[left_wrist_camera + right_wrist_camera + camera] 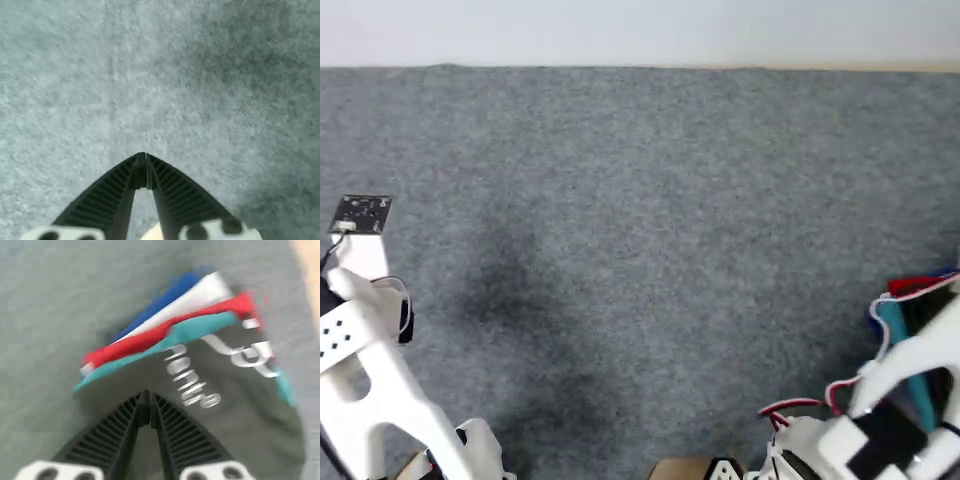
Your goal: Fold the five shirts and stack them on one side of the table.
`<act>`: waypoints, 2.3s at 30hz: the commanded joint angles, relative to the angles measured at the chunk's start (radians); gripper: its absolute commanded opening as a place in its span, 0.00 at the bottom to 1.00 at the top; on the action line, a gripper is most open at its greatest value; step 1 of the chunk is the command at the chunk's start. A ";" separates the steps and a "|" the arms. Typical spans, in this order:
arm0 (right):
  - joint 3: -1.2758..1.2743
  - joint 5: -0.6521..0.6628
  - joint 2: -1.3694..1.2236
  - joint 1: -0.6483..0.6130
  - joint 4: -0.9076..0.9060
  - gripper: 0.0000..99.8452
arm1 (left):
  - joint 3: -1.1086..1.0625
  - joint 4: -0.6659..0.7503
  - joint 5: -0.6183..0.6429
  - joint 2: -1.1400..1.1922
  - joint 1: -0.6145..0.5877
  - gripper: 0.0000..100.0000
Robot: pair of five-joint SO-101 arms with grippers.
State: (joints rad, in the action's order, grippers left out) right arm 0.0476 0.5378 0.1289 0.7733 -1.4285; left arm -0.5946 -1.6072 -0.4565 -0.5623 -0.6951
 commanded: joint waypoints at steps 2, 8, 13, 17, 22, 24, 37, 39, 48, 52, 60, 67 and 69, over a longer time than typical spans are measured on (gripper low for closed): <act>0.060 -0.087 0.097 -0.079 -0.186 0.01 | 0.036 -0.060 0.005 -0.029 0.006 0.00; 0.058 -0.269 0.188 -0.139 -0.325 0.01 | 0.031 -0.086 0.147 -0.029 0.008 0.00; -0.052 -0.373 0.335 -0.225 -0.343 0.01 | 0.025 -0.121 0.285 -0.078 0.008 0.00; -0.267 -0.506 0.506 -0.332 -0.297 0.01 | -0.065 -0.055 0.305 -0.219 0.078 0.00; -0.598 -0.632 0.779 -0.415 -0.120 0.01 | -0.242 0.069 0.381 -0.463 0.216 0.00; -0.743 -0.644 0.895 -0.446 -0.047 0.01 | -0.291 0.120 0.393 -0.542 0.250 0.00; -1.421 -0.632 1.632 -0.630 0.171 0.01 | -0.796 0.571 0.394 -0.885 0.365 0.00; -1.487 -0.631 1.702 -0.656 0.171 0.01 | -0.854 0.600 0.394 -0.947 0.408 0.00; -1.654 -0.632 1.685 -0.762 0.272 0.01 | -1.081 0.623 0.391 -1.274 0.632 0.00; -1.729 -0.632 1.685 -0.805 0.321 0.01 | -1.089 0.640 0.397 -1.235 0.677 0.00; -1.731 -0.635 1.685 -0.829 0.188 0.01 | -1.089 0.635 0.393 -1.231 0.674 0.00; -1.731 -0.634 1.685 -0.802 0.124 0.01 | -1.089 0.470 0.397 -1.235 0.675 0.00; -1.731 -0.634 1.685 -0.802 0.124 0.01 | -1.089 0.456 0.399 -1.234 0.674 0.00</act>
State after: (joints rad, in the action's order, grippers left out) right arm -1.6678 -0.0944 1.8029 -0.0384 -1.2996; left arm -1.6855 -1.1270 -0.0683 -1.7975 -0.0261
